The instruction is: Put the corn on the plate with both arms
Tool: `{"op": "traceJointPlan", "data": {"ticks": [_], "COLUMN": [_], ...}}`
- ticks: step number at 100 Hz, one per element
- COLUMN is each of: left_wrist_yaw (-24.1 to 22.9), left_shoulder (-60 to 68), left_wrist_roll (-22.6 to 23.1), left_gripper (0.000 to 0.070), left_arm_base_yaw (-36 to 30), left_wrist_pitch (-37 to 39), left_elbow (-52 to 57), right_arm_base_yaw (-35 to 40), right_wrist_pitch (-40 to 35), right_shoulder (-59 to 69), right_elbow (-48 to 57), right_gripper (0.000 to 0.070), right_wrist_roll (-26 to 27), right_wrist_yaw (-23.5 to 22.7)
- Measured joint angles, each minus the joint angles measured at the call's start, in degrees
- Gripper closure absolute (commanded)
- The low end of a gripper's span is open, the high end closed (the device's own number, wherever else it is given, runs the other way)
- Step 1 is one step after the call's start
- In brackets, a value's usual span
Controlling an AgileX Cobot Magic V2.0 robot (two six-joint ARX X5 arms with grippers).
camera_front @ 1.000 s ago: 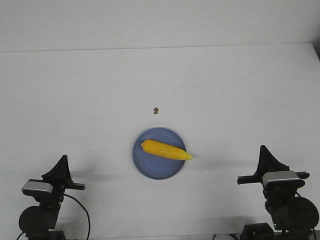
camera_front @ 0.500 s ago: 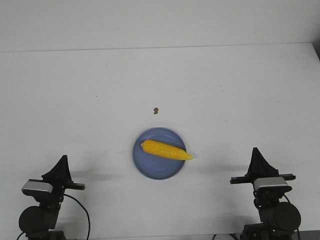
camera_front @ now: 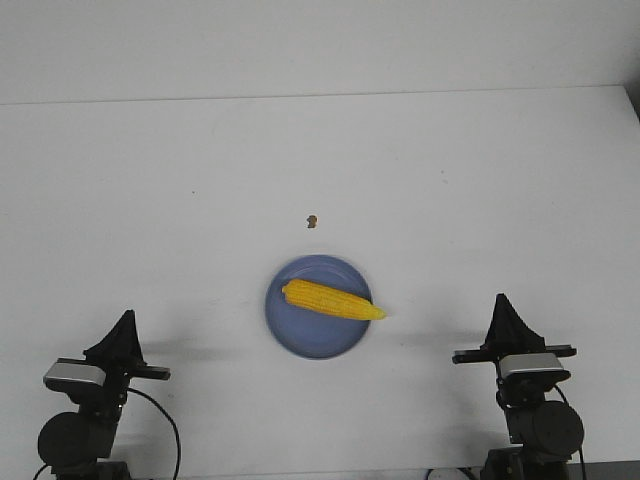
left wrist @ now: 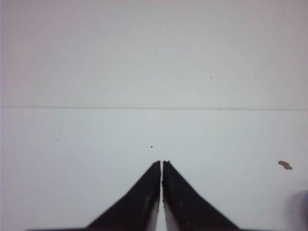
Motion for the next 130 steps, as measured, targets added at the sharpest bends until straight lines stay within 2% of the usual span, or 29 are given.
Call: {"op": "traceJointPlan", "data": {"ticks": [40, 130], "left_wrist_yaw": [0.0, 0.0], "left_shoulder": [0.0, 0.0], "left_wrist_roll": [0.0, 0.0], "left_gripper": [0.0694, 0.0694], "left_arm_base_yaw": [0.0, 0.0], "left_wrist_pitch": [0.0, 0.0], "left_elbow": [0.0, 0.0], "right_arm_base_yaw": [0.0, 0.0], "right_wrist_pitch": [3.0, 2.9], "right_shoulder": [0.0, 0.0], "right_elbow": [-2.1, -2.1], "right_gripper": [0.0686, 0.0686], "right_wrist_roll": [0.8, 1.0], "right_wrist_yaw": [0.0, 0.0]}}
